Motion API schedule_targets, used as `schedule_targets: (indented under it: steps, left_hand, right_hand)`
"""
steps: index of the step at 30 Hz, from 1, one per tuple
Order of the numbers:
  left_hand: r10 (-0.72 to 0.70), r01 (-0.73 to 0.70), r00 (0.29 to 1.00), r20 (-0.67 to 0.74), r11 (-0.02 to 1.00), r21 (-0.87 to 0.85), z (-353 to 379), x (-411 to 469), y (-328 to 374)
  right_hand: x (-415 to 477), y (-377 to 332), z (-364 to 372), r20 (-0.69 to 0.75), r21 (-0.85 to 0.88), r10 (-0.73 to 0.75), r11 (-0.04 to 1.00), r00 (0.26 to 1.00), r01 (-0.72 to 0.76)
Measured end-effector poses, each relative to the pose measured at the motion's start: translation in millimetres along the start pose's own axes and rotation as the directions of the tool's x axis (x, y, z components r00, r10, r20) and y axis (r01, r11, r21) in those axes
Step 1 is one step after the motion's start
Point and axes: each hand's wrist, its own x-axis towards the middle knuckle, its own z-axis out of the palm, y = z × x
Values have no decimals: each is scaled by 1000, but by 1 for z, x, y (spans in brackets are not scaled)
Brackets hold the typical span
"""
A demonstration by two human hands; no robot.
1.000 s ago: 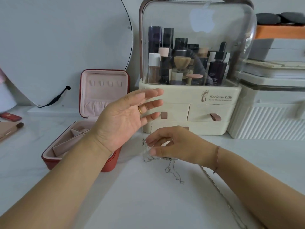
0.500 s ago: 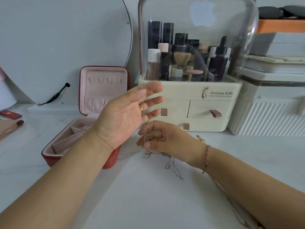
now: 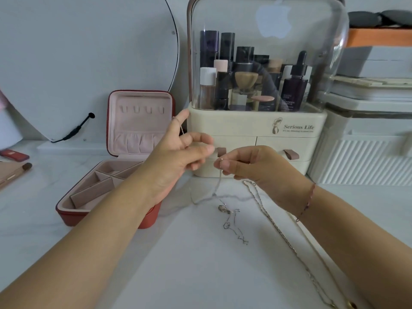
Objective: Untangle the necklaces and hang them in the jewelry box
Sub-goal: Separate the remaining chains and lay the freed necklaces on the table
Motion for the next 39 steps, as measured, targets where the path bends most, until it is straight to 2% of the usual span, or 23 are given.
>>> schedule_targets:
  steps: [5, 11, 23, 27, 31, 35, 39]
  left_hand:
    - [49, -67, 997, 54, 920, 387, 1, -3, 3]
    - [95, -101, 995, 38, 846, 523, 5, -3, -5]
    - [156, -143, 988, 11, 869, 474, 5, -5, 2]
    - [147, -133, 989, 5, 877, 462, 7, -6, 2]
    - [144, -120, 989, -14, 871, 476, 7, -6, 0]
    - [135, -109, 991, -22, 879, 464, 6, -6, 0]
    - [106, -68, 992, -68, 905, 421, 6, -5, 1]
  right_hand:
    - [-1, -3, -7, -24, 67, -5, 998, 1000, 7]
    - [-1, -3, -8, 1, 98, 5, 995, 1000, -5]
    - [-1, -1, -10, 0, 110, 49, 993, 999, -49]
    - [-2, -1, -8, 68, 183, 60, 981, 996, -71]
    - [-3, -2, -4, 137, 142, 68, 986, 988, -88]
    - [-2, 1, -1, 87, 56, 52, 997, 995, -57]
    - [-1, 0, -2, 36, 66, 11, 998, 999, -13]
